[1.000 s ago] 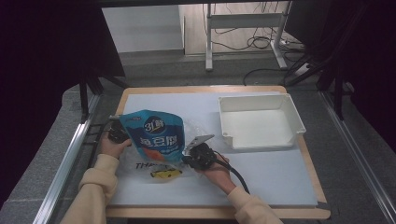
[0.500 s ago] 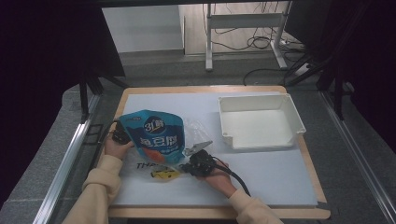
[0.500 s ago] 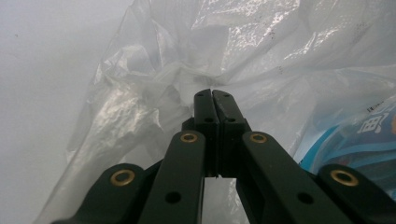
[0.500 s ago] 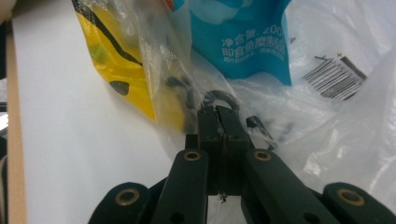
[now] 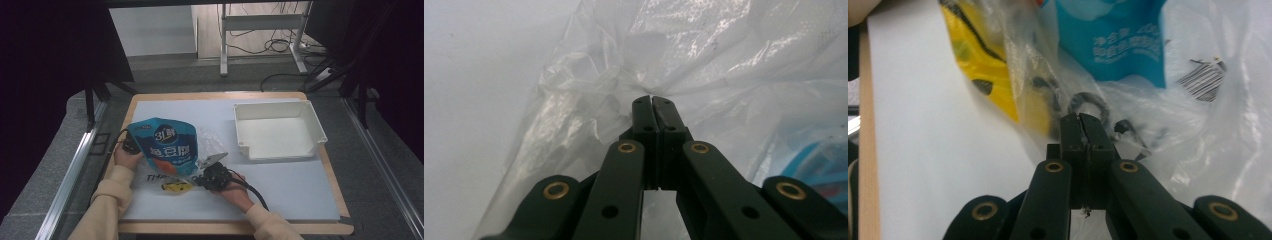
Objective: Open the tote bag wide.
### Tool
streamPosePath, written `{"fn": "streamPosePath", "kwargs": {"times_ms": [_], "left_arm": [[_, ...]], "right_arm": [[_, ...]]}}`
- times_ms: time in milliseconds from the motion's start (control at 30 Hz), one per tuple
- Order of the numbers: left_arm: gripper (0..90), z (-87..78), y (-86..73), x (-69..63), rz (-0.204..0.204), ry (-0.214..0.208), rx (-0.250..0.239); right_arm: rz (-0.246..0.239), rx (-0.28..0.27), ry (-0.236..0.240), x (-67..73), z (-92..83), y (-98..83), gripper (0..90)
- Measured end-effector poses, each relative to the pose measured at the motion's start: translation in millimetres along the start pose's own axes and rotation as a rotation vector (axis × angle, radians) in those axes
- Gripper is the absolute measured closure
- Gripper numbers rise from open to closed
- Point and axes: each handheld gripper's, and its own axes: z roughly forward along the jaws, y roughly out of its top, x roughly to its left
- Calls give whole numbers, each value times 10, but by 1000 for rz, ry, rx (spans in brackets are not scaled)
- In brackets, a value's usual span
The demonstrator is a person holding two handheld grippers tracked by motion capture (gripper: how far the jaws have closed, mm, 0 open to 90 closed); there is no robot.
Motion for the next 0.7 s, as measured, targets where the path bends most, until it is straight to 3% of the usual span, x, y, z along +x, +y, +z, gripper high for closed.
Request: {"fn": "streamPosePath", "kwargs": {"times_ms": [500, 700], "left_arm": [[900, 92, 43, 61, -13, 8, -1], [900, -17, 34, 53, -20, 6, -33]], "right_arm": [[-35, 3, 42, 69, -66, -99, 890], [-43, -10, 21, 69, -86, -92, 889]]}}
